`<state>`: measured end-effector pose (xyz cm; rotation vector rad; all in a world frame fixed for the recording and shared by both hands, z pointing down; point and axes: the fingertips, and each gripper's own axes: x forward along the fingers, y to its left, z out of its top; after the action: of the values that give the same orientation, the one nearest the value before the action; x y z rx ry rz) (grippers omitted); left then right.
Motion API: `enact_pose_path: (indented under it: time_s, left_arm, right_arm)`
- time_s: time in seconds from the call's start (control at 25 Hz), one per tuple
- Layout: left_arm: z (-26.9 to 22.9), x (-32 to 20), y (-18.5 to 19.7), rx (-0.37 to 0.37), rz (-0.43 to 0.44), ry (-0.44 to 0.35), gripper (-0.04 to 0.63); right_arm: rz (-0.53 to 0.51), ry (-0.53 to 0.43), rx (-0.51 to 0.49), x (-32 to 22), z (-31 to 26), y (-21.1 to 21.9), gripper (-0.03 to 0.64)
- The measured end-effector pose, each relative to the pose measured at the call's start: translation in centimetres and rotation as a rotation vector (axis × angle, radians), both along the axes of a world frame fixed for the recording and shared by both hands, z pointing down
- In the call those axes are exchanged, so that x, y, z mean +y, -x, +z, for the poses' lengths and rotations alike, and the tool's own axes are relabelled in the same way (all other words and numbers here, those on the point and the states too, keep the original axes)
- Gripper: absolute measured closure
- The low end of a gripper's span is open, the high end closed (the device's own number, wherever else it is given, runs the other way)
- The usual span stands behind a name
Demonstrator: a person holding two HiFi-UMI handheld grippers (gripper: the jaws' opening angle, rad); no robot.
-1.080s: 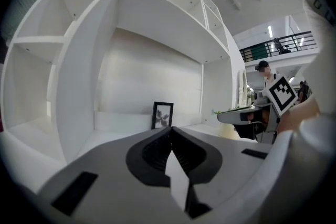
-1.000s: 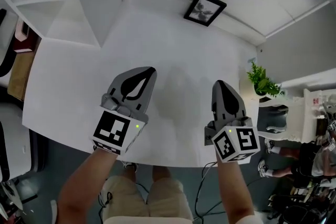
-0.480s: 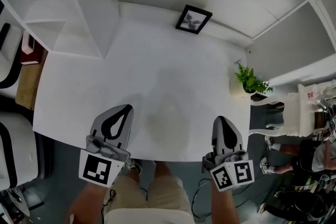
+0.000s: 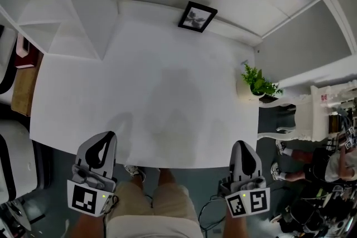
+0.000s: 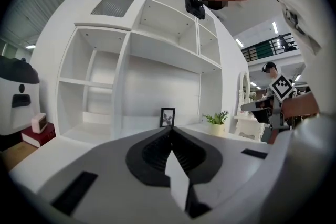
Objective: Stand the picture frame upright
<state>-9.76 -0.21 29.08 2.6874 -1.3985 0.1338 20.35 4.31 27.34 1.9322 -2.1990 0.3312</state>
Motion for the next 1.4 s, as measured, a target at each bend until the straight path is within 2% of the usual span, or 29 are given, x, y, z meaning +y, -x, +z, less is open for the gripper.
enact_pose_path:
  time_s: [0.16,0.52,1.4]
  left_arm:
    - [-1.3,0.9,0.7,0.022,-0.024,0.014,0.577]
    - [-3.1,1.3,0.6,0.017,-0.047,0.021,0.577]
    - [-1.9,-1.1,-0.6,0.055,-0.027,0.037,0.577]
  right_arm:
    - [0.000,0.022,0.011,2.0,-1.0,-1.0,0.607]
    - [-0.030,0.065,0.036,4.2,-2.0,-0.9,0.607]
    - [-0.061,0.075,0.014,2.3,-0.5,1.1,0.607]
